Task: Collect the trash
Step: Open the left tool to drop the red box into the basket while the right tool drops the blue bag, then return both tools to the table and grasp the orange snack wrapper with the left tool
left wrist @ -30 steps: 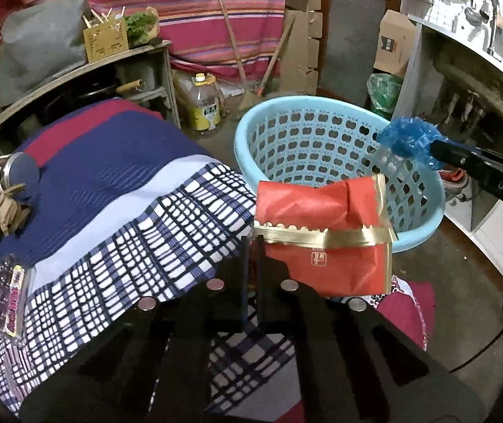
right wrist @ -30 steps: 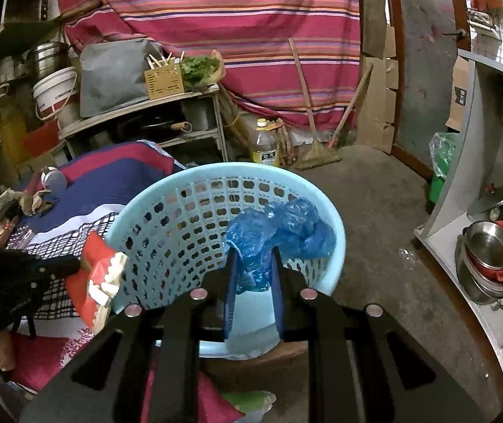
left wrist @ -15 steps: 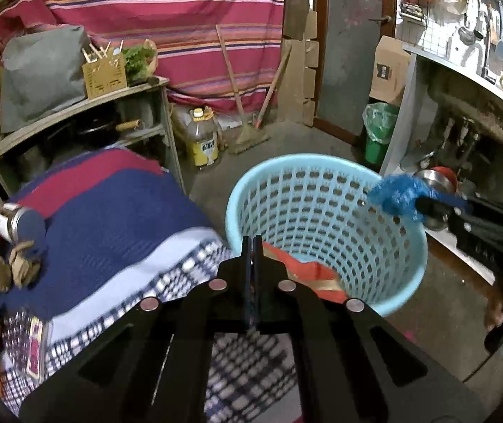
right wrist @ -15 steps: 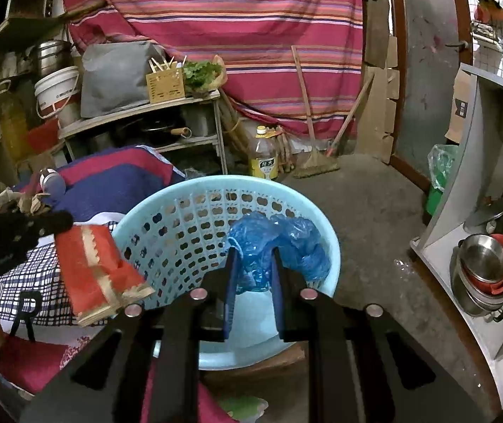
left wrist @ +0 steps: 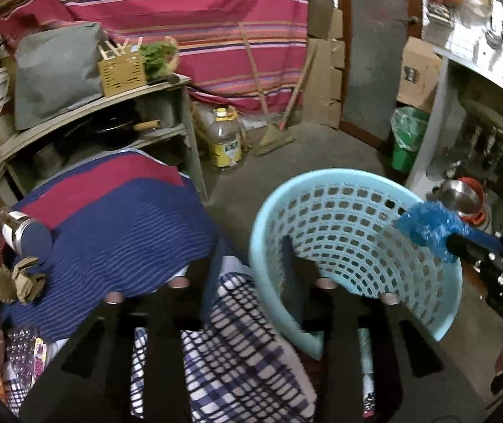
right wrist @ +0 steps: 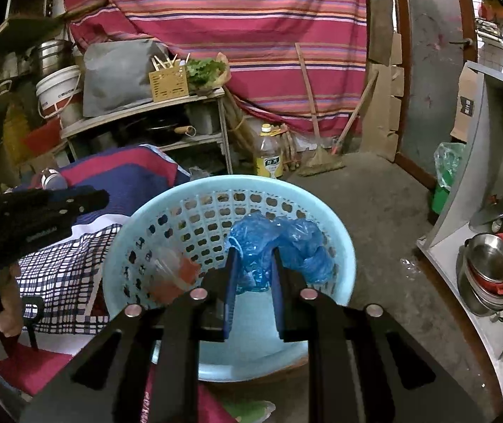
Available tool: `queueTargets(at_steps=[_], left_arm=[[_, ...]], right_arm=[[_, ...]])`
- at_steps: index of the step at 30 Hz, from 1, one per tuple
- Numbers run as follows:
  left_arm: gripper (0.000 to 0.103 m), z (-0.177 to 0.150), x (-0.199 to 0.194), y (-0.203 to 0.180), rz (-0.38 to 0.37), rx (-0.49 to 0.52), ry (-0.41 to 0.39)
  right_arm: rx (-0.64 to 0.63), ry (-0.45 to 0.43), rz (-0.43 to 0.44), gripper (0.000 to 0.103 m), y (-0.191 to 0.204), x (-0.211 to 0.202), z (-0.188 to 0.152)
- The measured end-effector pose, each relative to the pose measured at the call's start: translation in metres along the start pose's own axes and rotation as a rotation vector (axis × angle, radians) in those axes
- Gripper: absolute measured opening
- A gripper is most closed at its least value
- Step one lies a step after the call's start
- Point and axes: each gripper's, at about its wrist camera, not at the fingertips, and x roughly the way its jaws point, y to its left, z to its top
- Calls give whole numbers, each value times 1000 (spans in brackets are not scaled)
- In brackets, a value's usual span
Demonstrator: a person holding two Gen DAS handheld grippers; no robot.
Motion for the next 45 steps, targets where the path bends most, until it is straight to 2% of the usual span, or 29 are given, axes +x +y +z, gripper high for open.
queueTargets(at_steps=[1, 3, 5, 12, 14, 15, 16, 18, 21, 22, 25, 30, 33, 37, 42, 45], left_arm=[[49, 0, -2, 3, 9, -4, -4], [56, -1, -8, 10, 31, -12, -23], [68, -4, -16, 16, 57, -14, -41], [85, -24, -47, 49, 140, -34, -85], [89, -30, -59, 63, 159, -48, -95], [91, -33, -66, 71, 170, -58, -97], [92, -35, -72, 78, 180, -64, -99], [93, -40, -84, 91, 205, -78, -107], [96, -49, -108, 120, 263, -101, -123], [97, -53, -115, 130, 284, -109, -128], [97, -67, -133, 157, 335, -132, -129], [97, -98, -156, 206, 400, -201, -106], [97, -123, -167, 232, 481, -214, -92], [97, -145, -177, 256, 508, -237, -78], [97, -161, -185, 281, 497, -311, -76], [97, -168, -177, 286, 493, -321, -46]], right_arm=[[1, 2, 3, 18, 2, 1, 0], [0, 5, 11, 18, 7, 5, 1], [-2, 7, 17, 18, 12, 8, 1], [-1, 21, 3, 20, 31, 24, 1], [-2, 26, -16, 31, 35, 28, 0], [1, 27, -28, 54, 36, 30, -2], [9, 22, -39, 67, 38, 30, -4], [18, 31, -46, 67, 39, 32, -8], [12, 41, -63, 74, 44, 33, -13], [6, 35, -70, 78, 45, 31, -12], [-19, -19, -95, 82, 58, 16, -7], [-64, -110, -42, 87, 101, -15, 1], [-109, -132, -4, 87, 138, -24, 2], [-159, -143, 60, 87, 190, -31, -4], [-209, -117, 128, 87, 248, -26, -12], [-263, -119, 134, 87, 275, -24, -13]])
